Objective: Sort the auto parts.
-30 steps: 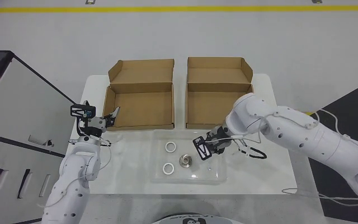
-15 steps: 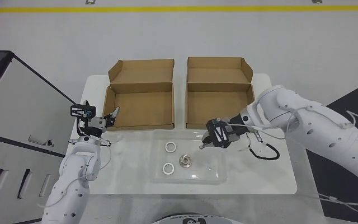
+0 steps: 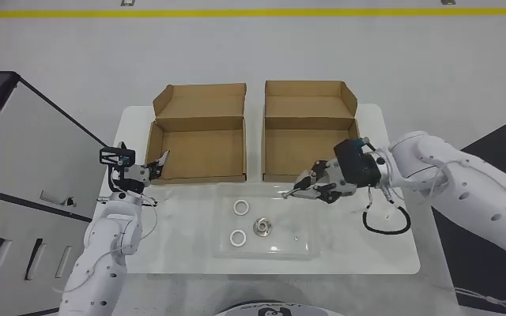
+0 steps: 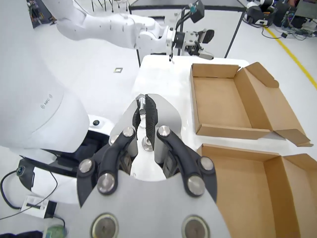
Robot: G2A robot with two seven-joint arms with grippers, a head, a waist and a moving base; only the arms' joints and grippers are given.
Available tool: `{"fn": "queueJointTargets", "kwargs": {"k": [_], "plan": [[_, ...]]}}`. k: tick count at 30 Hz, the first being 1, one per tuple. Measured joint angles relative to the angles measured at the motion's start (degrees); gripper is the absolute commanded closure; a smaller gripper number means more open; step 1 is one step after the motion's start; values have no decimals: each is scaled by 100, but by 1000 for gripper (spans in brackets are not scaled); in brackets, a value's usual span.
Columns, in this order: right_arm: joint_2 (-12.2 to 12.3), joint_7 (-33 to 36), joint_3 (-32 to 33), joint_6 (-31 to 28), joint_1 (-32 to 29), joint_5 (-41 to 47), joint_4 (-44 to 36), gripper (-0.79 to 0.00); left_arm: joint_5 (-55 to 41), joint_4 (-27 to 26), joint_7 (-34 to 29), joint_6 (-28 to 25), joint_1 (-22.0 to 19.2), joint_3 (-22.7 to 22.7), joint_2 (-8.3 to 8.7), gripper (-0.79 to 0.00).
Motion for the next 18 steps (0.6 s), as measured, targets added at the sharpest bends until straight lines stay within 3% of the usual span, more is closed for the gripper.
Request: {"fn": "queueJointTargets", "kwargs": {"k": [6,13,18], "plan": [[136,-773,-190,0,53,31,-259,0,0,0,0,0,0,0,0,-785],[133,-1616,-642,0,482,35,-440,0,0,0,0,0,0,0,0,-785],[124,-1702,-691,0,541,34,-448,0,0,0,0,0,0,0,0,-785]]}}
